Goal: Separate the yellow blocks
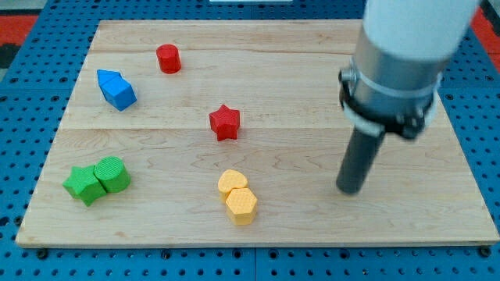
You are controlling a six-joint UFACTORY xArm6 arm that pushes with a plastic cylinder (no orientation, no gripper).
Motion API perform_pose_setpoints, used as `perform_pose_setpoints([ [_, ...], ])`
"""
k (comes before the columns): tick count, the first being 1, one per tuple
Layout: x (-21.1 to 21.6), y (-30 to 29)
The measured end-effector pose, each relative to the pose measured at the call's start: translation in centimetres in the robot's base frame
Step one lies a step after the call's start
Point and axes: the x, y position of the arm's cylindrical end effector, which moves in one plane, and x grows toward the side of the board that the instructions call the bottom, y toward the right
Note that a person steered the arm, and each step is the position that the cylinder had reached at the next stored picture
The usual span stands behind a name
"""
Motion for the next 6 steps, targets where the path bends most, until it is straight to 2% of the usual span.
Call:
perform_pose_setpoints([
  [1, 3.0, -6.7],
  [2, 3.1, -9.4],
  [3, 1.7, -12.6],
  [5, -4.8, -17.7],
  [6, -5.9, -14.9],
])
